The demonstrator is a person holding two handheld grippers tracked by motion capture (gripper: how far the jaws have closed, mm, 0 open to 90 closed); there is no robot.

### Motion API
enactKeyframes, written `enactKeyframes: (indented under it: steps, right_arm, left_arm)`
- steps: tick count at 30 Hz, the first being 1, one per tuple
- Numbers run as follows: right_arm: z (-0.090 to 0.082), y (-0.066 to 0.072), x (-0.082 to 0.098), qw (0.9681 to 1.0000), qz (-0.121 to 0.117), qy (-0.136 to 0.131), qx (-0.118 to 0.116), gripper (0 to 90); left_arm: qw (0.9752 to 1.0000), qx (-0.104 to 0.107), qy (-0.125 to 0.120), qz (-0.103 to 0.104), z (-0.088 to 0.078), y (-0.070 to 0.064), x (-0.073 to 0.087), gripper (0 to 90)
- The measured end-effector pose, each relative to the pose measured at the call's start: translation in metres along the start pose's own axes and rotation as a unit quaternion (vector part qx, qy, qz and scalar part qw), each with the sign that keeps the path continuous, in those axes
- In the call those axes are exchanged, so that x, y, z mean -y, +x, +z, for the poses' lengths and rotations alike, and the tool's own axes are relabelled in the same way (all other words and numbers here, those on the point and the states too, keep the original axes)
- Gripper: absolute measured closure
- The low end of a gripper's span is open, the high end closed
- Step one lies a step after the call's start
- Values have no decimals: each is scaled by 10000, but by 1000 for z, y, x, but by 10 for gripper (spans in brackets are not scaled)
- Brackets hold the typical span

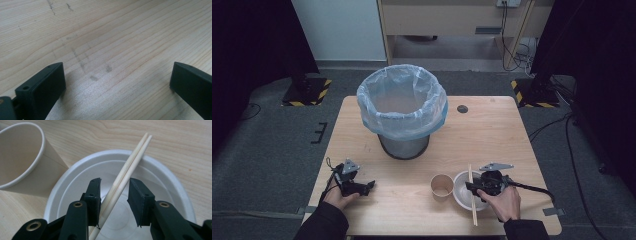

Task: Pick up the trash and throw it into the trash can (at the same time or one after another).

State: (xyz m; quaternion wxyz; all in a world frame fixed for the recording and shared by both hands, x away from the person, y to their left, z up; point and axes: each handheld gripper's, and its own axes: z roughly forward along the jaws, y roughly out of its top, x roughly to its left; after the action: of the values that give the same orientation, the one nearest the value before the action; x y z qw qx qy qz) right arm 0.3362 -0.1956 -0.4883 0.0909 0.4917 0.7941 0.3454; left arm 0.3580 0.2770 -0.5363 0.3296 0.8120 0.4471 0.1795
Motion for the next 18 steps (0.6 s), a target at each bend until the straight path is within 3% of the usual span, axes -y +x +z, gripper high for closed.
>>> enactKeyframes:
  steps: [5,7,11,18]
  right_arm:
    - [1,1,1,9998,48,174,-67,674]
    - [1,1,1,9996,33,286,-79,757]
    - [0,1,1,9995,34,303,-130,823]
    - [-3,-2,-2,9996,-14,245,-143,854]
  left_arm:
    - [10000,0,0,0,0,0,0,0]
    - [10000,0,1,0,0,0,0,0]
    - [10000,0,1,1,0,0,0,0]
    - [10000,0,0,0,0,0,0,0]
